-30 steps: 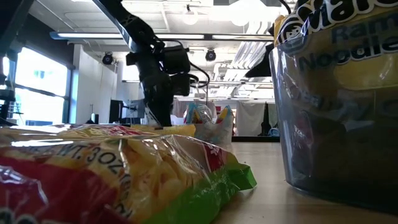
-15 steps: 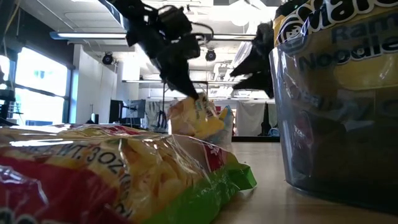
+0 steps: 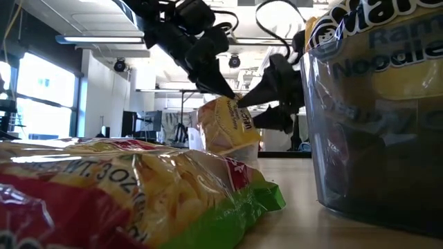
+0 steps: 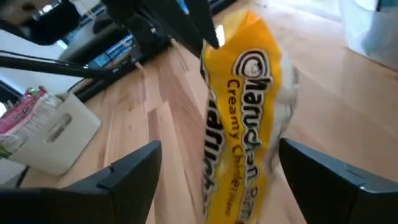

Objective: Sort Maruchan noodles
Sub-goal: Put the yellow noodle pack into the black bin

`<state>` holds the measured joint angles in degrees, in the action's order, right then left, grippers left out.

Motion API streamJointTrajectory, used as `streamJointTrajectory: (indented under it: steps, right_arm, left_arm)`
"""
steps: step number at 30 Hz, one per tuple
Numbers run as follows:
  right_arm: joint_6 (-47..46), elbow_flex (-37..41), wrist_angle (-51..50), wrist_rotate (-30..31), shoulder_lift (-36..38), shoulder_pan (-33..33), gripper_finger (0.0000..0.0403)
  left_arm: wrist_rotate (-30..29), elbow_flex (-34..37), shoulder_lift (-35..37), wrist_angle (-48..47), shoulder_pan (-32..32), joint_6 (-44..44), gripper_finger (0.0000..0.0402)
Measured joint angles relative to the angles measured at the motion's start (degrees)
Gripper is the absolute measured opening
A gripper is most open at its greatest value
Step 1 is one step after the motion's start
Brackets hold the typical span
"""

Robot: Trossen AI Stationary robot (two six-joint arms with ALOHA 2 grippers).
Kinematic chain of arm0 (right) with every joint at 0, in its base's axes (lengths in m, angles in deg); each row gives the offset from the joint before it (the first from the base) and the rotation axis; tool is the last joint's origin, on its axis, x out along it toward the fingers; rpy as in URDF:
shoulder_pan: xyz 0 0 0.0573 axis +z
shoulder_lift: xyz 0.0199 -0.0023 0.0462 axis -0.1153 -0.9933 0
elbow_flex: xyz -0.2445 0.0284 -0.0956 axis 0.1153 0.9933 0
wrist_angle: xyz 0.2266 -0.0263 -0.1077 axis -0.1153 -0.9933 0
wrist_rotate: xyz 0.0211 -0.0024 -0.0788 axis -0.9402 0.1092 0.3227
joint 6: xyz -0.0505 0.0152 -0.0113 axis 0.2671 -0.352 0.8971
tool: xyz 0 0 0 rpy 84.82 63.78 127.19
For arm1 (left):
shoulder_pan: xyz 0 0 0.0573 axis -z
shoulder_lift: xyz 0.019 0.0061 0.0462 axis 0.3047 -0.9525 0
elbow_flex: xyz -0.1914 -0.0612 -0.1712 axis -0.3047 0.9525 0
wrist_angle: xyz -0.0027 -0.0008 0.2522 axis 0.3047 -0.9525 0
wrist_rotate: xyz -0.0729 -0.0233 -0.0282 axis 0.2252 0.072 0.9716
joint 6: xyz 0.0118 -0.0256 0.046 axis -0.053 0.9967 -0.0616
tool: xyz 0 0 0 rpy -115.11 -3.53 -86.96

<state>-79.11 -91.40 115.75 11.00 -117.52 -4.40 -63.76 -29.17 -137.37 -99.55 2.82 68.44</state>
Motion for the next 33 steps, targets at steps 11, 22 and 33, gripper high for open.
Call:
streamJointTrajectory:
  steps: [11,22,33]
  right_arm:
    - [0.0,-3.6,10.1,-0.6,-9.0,1.0,0.0303]
    - [1.4,-6.4,12.0,2.6,-11.8,2.4,0.0158]
    - [1.5,-6.3,15.2,-4.0,-9.6,2.5,0.0078]
  left_arm:
    - [0.0,0.0,0.0,2.5,0.0,0.6,0.0000]
    - [0.2,0.0,0.4,1.9,-0.1,0.5,0.0000]
    - [0.0,8.0,8.5,11.1,-0.3,-0.2,0.0022]
